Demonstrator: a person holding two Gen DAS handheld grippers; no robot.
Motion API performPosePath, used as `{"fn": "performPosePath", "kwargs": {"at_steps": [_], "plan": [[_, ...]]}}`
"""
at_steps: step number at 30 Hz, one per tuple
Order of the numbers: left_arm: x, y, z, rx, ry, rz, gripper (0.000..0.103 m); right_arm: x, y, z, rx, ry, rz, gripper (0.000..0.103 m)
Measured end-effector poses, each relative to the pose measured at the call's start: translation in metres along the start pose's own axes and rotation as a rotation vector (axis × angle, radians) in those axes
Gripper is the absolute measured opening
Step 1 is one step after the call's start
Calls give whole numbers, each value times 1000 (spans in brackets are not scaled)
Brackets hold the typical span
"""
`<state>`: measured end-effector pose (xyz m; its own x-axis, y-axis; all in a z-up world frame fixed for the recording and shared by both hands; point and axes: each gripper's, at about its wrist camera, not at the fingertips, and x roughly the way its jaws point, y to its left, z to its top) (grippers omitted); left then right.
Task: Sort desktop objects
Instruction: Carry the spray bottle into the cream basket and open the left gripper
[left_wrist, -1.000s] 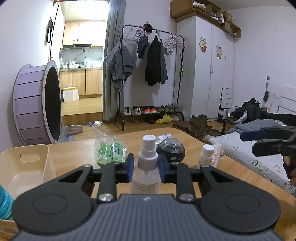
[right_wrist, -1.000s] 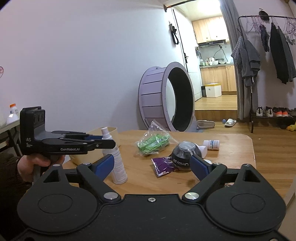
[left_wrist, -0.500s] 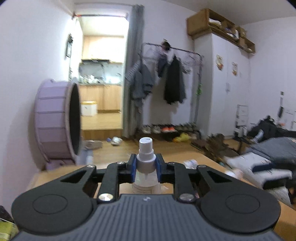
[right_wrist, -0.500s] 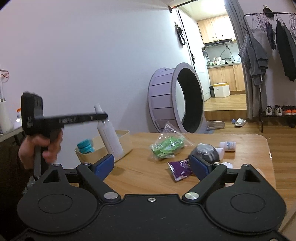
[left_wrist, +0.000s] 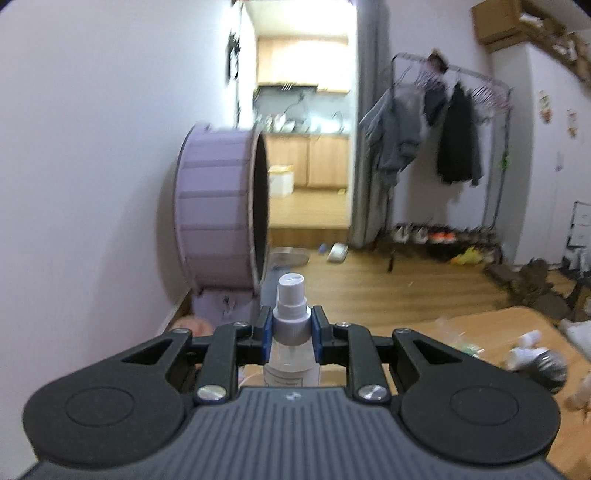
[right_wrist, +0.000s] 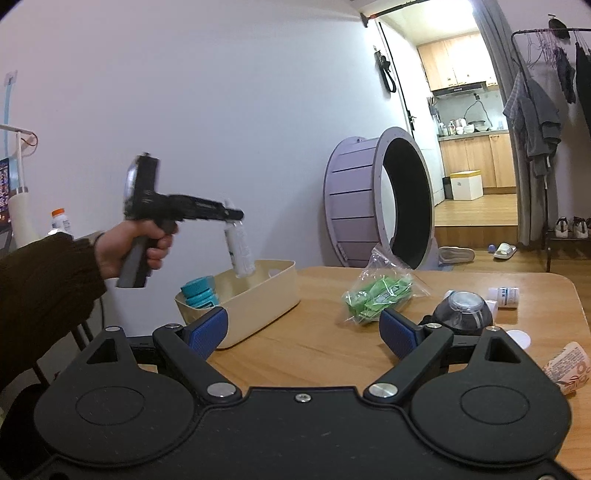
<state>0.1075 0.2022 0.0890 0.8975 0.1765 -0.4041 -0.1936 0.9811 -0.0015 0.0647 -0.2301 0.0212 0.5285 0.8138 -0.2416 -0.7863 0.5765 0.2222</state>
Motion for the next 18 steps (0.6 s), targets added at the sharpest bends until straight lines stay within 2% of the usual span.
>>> {"fn": "performPosePath", "kwargs": {"at_steps": [10, 13, 18], "plan": [[38, 10, -10, 16, 89, 44, 21, 5, -1, -1, -4, 21, -15, 89], [34, 16, -13, 8, 90, 51, 26, 7, 0, -1, -10, 26, -13, 89], [6, 17, -17, -20, 64, 58, 40, 10, 0, 0, -10, 23, -8, 89]]}}
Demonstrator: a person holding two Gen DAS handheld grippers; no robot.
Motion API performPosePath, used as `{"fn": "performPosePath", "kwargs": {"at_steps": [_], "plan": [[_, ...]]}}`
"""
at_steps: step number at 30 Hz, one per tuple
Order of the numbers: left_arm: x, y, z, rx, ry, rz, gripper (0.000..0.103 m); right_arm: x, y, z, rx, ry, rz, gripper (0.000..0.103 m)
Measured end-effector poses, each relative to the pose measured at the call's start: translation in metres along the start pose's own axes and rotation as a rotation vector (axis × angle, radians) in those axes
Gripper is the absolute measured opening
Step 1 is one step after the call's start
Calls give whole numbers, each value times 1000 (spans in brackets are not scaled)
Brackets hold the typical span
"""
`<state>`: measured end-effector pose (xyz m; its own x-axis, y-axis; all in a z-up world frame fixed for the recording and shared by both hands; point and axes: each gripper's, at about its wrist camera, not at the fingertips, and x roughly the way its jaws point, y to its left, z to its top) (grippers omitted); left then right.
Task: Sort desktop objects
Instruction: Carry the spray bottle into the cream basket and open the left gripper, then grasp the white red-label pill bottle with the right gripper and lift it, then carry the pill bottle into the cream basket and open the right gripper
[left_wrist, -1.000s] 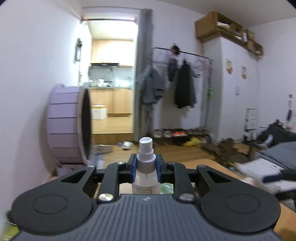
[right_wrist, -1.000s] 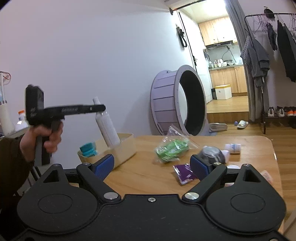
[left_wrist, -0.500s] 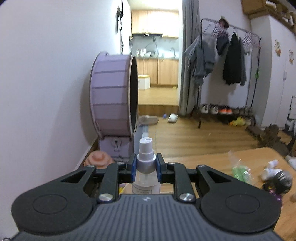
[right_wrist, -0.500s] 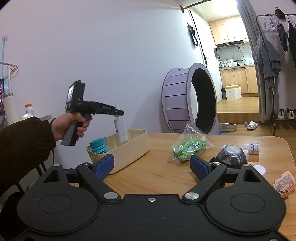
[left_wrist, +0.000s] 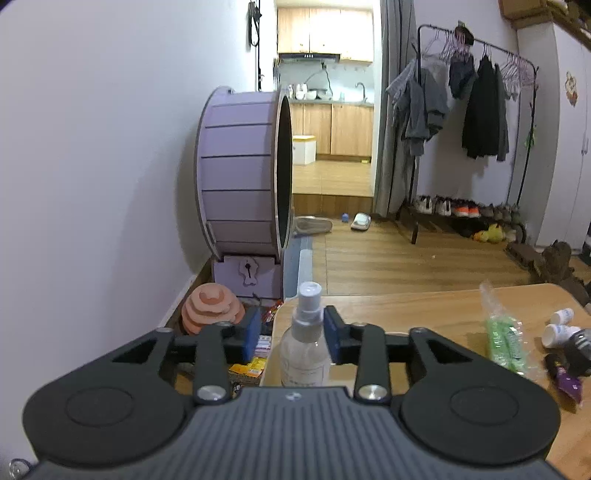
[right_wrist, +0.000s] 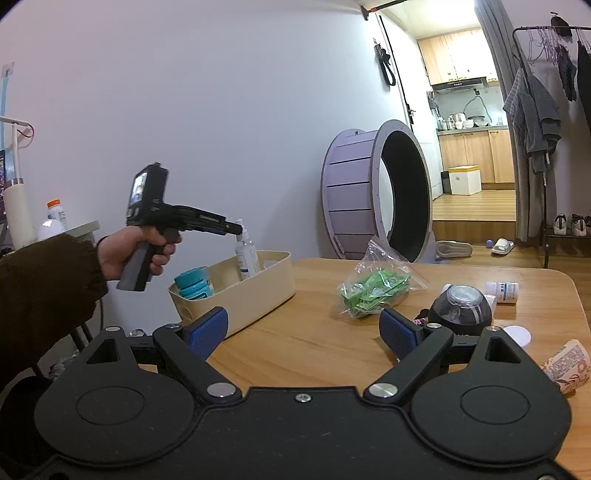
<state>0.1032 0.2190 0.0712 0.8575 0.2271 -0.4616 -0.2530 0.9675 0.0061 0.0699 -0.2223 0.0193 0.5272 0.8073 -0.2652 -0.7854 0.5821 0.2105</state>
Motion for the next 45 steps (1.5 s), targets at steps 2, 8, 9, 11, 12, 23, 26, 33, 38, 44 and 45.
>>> {"fn": "performPosePath", "kwargs": {"at_steps": [2, 8, 9, 11, 12, 23, 26, 33, 38, 44, 45], "plan": [[-15, -2, -4, -5, -15, -6, 45, -1, 1, 0, -2, -1, 1, 89], [-59, -18, -23, -34, -60, -80, 53, -5, -1, 1, -4, -13, -25, 89], [-65, -24, -27, -30, -67, -94, 54, -6, -1, 0, -6, -14, -33, 89], [-76, -37, -34, -23, -77, -128, 58, -6, -4, 1, -6, -19, -61, 89], [-81, -44, -37, -20, -80, -145, 59, -7, -7, 2, -6, -19, -76, 89], [-89, -128, -55, 49, -70, -365, 63, -19, -63, 5, -1, -3, -332, 89], [-80, -143, -62, 47, -57, -406, 63, -14, -79, 1, 23, 20, -373, 88], [-71, -153, -84, 51, -29, -469, 63, 15, -94, -4, 9, 93, -395, 74], [-69, -152, -96, 42, -8, -498, 63, 30, -94, -8, -14, 139, -395, 61], [-76, -152, -103, 42, -3, -515, 63, 40, -98, -13, 11, 165, -396, 30], [-77, -152, -104, 42, -3, -513, 63, 40, -99, -14, 19, 165, -393, 30]]}}
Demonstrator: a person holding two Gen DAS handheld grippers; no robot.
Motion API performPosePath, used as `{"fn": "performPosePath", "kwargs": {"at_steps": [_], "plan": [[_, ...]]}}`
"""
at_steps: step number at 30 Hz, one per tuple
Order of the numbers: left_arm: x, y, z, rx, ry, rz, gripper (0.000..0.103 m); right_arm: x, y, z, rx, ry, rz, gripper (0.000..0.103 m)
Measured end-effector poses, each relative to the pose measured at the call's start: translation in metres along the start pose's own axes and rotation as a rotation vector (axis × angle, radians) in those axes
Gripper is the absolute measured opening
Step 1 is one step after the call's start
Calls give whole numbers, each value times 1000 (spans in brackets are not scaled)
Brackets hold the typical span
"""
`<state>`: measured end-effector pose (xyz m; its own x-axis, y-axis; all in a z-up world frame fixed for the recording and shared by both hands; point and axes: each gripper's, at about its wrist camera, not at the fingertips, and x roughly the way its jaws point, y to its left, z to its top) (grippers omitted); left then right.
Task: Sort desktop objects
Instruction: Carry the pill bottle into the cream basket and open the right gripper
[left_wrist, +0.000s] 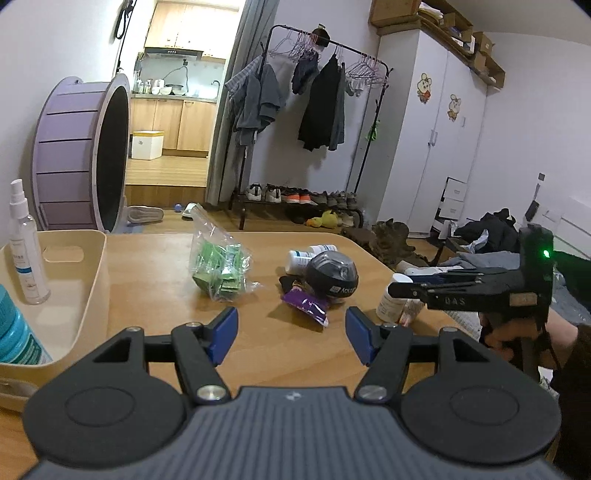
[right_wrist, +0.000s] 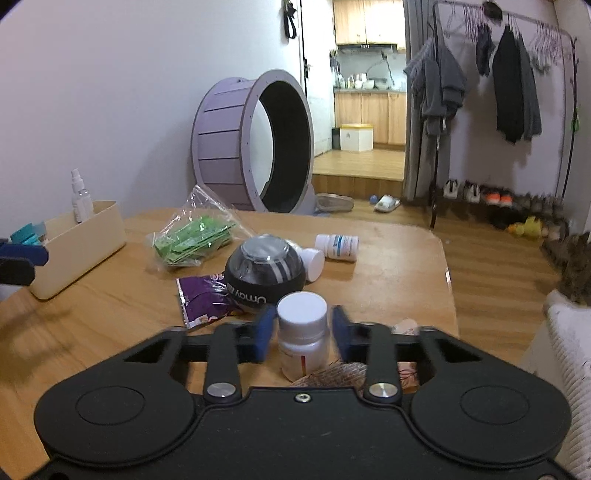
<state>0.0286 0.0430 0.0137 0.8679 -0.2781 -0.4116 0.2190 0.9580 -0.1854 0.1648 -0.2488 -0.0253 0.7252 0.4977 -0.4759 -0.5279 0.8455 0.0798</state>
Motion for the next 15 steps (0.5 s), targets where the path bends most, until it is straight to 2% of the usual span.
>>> {"fn": "performPosePath", "kwargs": {"at_steps": [8, 10, 15], "plan": [[-32, 8, -10, 3, -26, 43, 63, -17, 10, 9, 26, -68, 33, 28], [-44, 13, -12, 0, -37, 61, 63, -24, 22, 15, 22, -87, 71, 28], [-71, 32, -18, -29, -42, 125, 63, -26, 77, 35, -16, -112, 231, 28]]}}
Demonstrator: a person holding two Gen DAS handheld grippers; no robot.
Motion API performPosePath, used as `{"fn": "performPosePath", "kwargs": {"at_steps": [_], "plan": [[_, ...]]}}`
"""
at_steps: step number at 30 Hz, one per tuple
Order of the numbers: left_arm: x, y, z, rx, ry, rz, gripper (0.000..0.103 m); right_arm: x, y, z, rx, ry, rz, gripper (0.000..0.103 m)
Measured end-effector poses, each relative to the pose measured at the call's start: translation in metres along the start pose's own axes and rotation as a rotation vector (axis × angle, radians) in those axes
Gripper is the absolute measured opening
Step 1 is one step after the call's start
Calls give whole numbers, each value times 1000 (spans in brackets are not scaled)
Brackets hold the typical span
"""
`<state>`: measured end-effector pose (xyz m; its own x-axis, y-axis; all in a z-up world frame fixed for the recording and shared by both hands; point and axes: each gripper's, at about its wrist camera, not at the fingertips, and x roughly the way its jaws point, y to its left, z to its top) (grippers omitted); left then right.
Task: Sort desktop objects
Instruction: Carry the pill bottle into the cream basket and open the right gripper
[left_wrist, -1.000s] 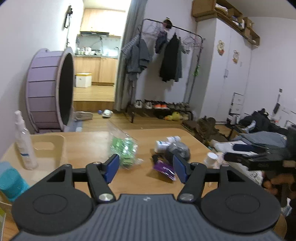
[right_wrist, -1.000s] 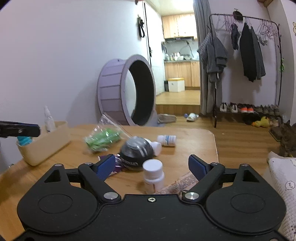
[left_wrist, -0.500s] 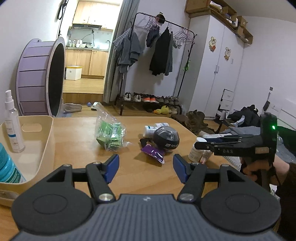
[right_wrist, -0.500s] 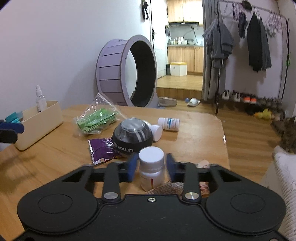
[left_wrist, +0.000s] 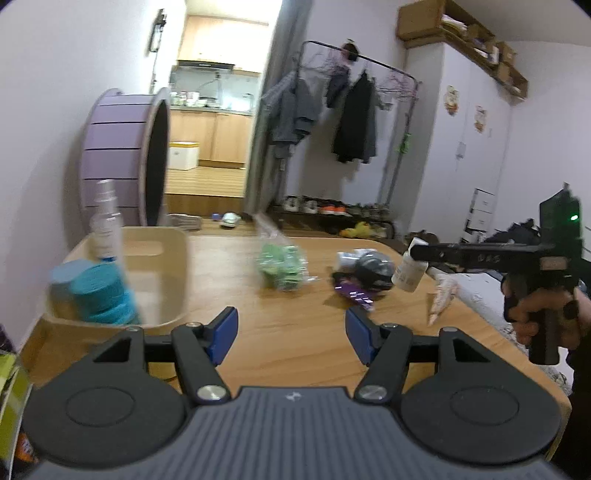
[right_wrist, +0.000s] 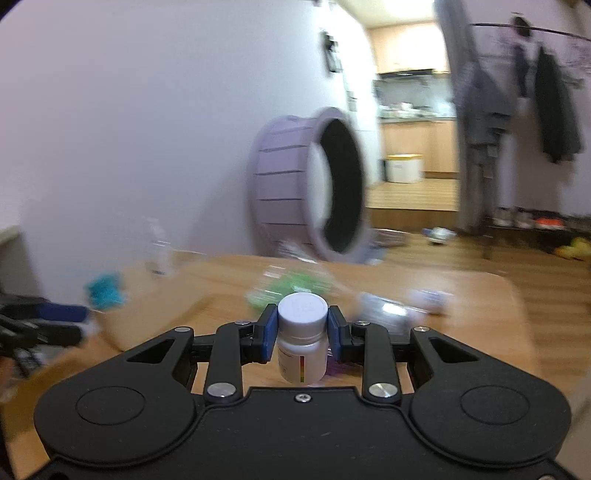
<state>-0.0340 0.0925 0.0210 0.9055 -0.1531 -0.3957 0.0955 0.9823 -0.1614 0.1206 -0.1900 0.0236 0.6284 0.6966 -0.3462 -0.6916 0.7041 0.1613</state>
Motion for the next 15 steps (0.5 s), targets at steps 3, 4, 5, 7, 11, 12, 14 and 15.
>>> {"fn": "performPosePath", "kwargs": {"at_steps": [3, 4, 5, 7, 11, 12, 14, 15], "plan": [[-15, 15, -2, -17, -7, 41, 63, 17, 37, 10, -36, 4, 98, 28], [-20, 19, -2, -18, -11, 54, 63, 23, 48, 13, -54, 9, 125, 28], [-24, 23, -2, -18, -16, 67, 63, 30, 61, 16, -71, 14, 155, 28], [-32, 29, 0, -19, -30, 89, 63, 44, 83, 20, -96, 23, 206, 28], [-44, 42, 1, -28, -54, 120, 63, 69, 116, 28, -134, 39, 279, 28], [-45, 44, 1, -32, -57, 125, 63, 75, 121, 30, -139, 43, 292, 28], [-47, 49, 1, -43, -63, 135, 63, 88, 131, 32, -150, 51, 309, 28], [-48, 51, 1, -49, -65, 140, 63, 95, 136, 33, -156, 54, 317, 28]]}}
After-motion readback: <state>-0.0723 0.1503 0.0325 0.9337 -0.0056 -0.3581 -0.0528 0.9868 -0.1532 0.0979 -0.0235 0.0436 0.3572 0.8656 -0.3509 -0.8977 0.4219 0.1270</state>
